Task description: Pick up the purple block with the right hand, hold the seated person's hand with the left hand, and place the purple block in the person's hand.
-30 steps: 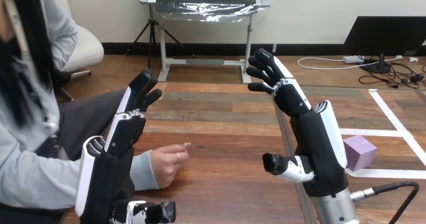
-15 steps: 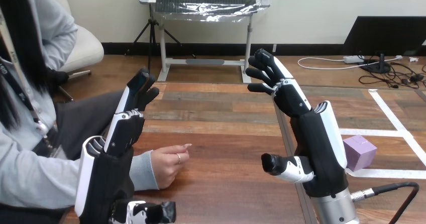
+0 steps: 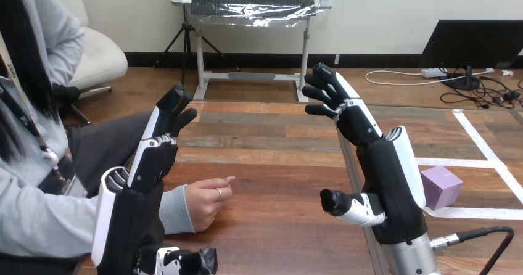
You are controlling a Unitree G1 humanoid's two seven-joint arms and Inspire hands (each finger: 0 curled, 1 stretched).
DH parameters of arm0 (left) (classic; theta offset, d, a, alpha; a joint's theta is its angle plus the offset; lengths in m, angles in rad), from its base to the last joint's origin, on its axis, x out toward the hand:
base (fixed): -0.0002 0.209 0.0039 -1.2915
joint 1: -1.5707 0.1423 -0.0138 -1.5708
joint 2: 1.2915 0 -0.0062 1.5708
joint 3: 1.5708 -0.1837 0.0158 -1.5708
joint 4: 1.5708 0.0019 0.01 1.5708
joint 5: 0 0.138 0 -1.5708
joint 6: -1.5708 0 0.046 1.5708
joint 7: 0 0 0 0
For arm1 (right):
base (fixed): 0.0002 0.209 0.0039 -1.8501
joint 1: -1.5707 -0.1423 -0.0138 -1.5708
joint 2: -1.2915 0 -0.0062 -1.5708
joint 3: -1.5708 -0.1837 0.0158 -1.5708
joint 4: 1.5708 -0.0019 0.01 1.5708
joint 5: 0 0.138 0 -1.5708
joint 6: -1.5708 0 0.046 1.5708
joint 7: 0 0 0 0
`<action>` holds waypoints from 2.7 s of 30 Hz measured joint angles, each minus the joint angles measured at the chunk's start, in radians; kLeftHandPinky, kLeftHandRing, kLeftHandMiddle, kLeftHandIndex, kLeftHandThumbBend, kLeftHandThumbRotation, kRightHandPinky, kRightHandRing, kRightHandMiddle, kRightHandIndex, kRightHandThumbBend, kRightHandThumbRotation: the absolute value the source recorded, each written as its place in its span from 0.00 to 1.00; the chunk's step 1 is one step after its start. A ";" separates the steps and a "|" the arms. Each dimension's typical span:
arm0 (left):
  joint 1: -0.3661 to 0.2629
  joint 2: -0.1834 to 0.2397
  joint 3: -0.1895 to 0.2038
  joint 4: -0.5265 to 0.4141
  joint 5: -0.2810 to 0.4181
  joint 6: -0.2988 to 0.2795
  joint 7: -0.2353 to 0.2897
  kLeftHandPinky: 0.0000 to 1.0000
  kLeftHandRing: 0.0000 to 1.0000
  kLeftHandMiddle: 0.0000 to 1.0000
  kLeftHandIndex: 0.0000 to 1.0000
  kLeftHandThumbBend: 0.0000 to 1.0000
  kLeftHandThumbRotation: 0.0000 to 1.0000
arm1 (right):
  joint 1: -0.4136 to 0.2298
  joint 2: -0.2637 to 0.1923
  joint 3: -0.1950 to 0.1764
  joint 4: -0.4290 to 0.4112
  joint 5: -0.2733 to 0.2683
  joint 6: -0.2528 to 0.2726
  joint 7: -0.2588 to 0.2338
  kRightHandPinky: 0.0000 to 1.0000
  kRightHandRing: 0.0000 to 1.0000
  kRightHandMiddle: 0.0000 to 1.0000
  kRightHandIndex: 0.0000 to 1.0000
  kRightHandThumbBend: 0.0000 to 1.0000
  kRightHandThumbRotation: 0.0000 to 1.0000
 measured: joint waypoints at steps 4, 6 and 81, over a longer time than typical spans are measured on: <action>0.002 -0.001 0.003 -0.003 0.000 0.001 0.000 0.91 0.96 0.97 0.95 1.00 0.74 | 0.003 0.001 0.000 0.000 -0.002 0.001 -0.003 0.77 0.84 0.89 0.91 1.00 0.87; 0.004 -0.002 0.006 -0.007 0.001 0.003 0.000 0.90 0.95 0.97 0.95 1.00 0.74 | 0.005 0.002 0.000 0.000 -0.003 0.002 -0.005 0.77 0.84 0.89 0.91 1.00 0.87; 0.040 -0.010 0.157 -0.130 0.131 0.277 -0.014 0.88 0.96 0.97 0.94 1.00 0.74 | -0.132 -0.093 -0.131 0.066 -0.191 0.327 -0.318 0.72 0.84 0.85 0.85 1.00 0.91</action>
